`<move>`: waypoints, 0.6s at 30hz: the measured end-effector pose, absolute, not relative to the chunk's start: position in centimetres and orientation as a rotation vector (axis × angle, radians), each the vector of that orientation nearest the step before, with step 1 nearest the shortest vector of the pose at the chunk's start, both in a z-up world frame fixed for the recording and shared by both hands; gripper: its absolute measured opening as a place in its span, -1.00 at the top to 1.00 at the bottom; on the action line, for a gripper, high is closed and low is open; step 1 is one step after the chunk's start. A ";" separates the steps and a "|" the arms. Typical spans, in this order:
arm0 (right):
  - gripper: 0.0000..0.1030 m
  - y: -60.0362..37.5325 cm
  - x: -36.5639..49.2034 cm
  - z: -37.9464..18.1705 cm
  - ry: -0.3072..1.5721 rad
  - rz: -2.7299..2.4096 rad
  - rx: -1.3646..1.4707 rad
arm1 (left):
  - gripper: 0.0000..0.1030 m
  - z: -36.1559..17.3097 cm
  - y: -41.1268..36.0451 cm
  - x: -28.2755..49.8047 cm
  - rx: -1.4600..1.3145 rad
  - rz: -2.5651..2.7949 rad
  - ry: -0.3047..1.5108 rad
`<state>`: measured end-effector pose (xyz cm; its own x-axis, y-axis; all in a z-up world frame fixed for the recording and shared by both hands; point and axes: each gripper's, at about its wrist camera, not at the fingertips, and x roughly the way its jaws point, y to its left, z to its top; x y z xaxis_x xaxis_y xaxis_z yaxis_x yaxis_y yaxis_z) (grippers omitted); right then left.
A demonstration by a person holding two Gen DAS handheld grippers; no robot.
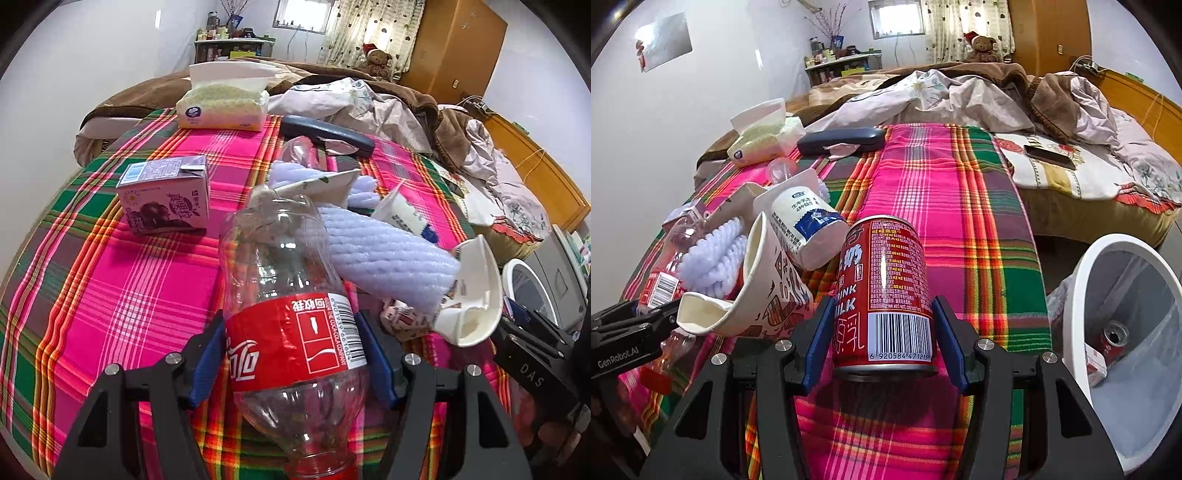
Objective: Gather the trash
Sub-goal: 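Grasp the Coca-Cola bottle with the left tool while the right tool grasps the red milk can, then carry the bottle and can over the wastebasket and open both tools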
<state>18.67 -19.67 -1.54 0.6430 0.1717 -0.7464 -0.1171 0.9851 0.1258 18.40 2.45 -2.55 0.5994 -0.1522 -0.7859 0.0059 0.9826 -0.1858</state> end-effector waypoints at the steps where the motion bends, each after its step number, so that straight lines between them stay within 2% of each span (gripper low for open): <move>1: -0.06 -19.7 18.5 -1.4 0.851 0.163 0.070 | -0.35 -2.4 2.4 18.2 -0.171 -0.093 0.921; 18: -0.06 -22.4 16.4 0.7 0.786 0.132 0.126 | -0.35 1.8 -0.4 16.2 -0.124 -0.169 0.829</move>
<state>16.44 -22.45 0.69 0.6992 0.1654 -0.6955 -0.0717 0.9842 0.1621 16.21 -0.43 1.77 0.6636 -0.1970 -0.7217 0.1005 0.9794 -0.1749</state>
